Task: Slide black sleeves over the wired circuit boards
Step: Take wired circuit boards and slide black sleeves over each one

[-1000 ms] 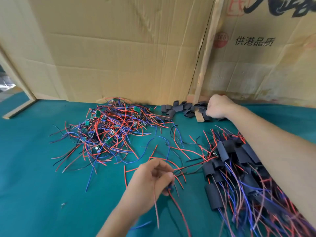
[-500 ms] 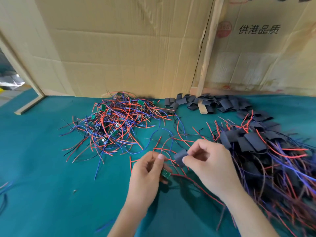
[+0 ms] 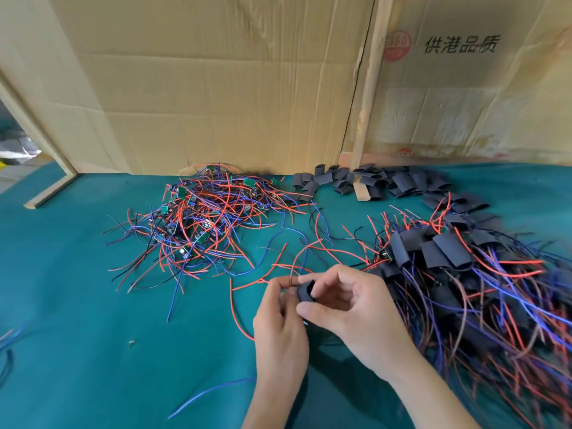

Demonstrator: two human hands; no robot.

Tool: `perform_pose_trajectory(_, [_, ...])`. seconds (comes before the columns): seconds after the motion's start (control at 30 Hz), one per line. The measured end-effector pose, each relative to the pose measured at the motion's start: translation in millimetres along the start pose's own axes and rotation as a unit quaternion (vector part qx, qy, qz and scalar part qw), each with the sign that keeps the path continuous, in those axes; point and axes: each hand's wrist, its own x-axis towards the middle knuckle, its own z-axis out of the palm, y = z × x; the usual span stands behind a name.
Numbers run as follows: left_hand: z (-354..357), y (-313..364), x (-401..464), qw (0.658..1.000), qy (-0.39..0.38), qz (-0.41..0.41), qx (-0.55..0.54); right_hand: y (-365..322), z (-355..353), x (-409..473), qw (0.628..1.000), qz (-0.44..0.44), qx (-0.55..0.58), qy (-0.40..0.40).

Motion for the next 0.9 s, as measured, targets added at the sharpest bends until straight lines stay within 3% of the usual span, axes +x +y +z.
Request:
perform_pose_trajectory(0.1, [1.7, 0.5, -4.8, 0.999, -0.007, 0.034, 0.037, -8.6, -5.1, 0.6, 0.996, -0.035, 0.002, 0.087])
perform_pose_trajectory(0.2, [2.2, 2.4, -6.0, 0.998, -0.003, 0.038, 0.046, -21.8, -18.6, 1.2, 0.96, -0.132, -0.006, 0.246])
perform_pose_trajectory(0.27, [2.1, 3.2, -6.4, 0.998, 0.001, 0.039, 0.044, -29.3, -25.4, -1.0, 0.939, -0.175, 0.004, 0.296])
perform_pose_trajectory(0.73, [4.6, 8.2, -11.0, 0.995, -0.008, 0.067, 0.078, -29.4, -14.0, -4.2, 0.949, -0.143, 0.071, 0.271])
perform_pose_trajectory(0.9, [3.4, 7.8, -10.4, 0.996, -0.013, 0.068, 0.062, -20.9, -2.2, -4.0, 0.959, -0.138, 0.025, 0.247])
